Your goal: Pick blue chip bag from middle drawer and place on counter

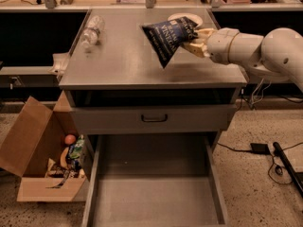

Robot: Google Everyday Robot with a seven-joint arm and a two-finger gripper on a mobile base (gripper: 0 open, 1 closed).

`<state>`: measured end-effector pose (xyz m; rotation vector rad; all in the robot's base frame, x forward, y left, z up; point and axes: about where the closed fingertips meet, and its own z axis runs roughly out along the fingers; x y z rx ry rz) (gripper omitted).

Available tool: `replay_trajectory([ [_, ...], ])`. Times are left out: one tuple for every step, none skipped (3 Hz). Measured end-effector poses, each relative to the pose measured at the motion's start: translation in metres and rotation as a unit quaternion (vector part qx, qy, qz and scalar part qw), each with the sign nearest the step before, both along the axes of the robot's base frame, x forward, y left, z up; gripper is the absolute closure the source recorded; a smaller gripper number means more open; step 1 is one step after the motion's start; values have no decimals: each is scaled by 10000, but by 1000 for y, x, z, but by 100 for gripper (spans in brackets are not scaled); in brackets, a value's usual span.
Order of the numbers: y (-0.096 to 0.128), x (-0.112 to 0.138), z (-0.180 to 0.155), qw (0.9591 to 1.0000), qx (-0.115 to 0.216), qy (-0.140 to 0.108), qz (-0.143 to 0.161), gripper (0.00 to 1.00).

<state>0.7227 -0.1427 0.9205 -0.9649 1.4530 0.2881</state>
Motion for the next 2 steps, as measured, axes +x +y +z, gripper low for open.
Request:
replay_trajectory([
  [-12, 21, -5, 9997, 84, 86, -205, 82],
  [-15, 25, -6, 9996, 97, 97, -245, 58],
])
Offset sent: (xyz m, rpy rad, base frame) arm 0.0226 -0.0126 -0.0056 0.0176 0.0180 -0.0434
